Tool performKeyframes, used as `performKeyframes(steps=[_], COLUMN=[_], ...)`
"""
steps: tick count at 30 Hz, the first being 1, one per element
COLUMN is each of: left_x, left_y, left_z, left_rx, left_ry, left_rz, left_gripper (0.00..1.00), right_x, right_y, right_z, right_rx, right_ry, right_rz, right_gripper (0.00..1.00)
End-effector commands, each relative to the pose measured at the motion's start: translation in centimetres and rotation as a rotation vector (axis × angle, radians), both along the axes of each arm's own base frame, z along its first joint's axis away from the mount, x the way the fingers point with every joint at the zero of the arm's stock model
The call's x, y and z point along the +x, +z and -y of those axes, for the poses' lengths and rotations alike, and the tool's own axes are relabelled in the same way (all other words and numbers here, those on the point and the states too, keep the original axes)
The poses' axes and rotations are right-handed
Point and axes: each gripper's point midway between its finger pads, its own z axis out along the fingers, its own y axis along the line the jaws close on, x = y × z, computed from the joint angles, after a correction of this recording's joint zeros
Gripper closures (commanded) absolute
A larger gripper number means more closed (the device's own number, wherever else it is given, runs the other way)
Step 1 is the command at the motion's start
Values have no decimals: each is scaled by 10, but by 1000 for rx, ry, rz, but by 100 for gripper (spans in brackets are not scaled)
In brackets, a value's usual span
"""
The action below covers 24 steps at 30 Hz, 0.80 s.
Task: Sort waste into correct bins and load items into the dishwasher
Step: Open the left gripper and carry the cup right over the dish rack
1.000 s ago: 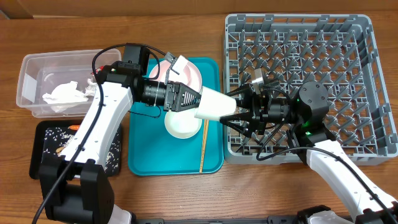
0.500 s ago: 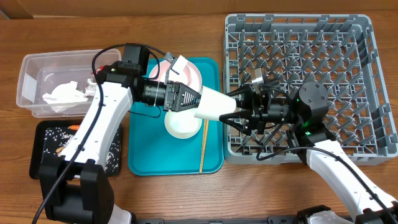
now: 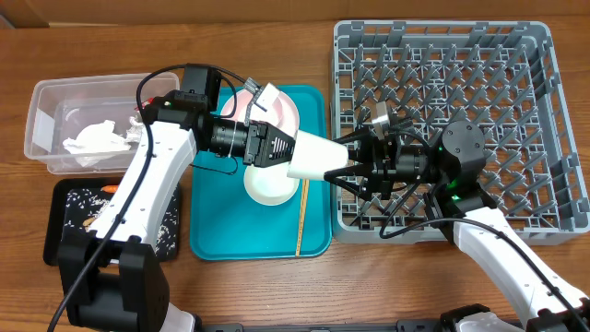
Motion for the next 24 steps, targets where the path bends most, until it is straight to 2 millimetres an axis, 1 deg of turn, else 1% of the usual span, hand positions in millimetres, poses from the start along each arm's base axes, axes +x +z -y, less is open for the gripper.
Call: performKeyframes(steps=[1, 5, 8, 18, 24], left_x=[3, 6, 6, 9, 11], left_y=[-13, -21, -22, -27, -35], left_z=[-2, -4, -4, -6, -10], left_rx=[58, 113, 117, 150, 205], left_ry=[14, 37, 38, 51, 76], left_rz=[1, -21, -22, -22, -40], left_gripper=[64, 64, 64, 64, 64], right_x=[-10, -5, 0, 15, 29], right_y=[12, 11, 11, 8, 1], right_z=[-4, 1, 7, 25, 46], right_rx=[9, 8, 7, 4, -5], right_ry=[55, 35, 12, -51, -123], right_rz=[47, 43, 34, -7, -66], right_gripper=[48, 49, 51, 54, 58])
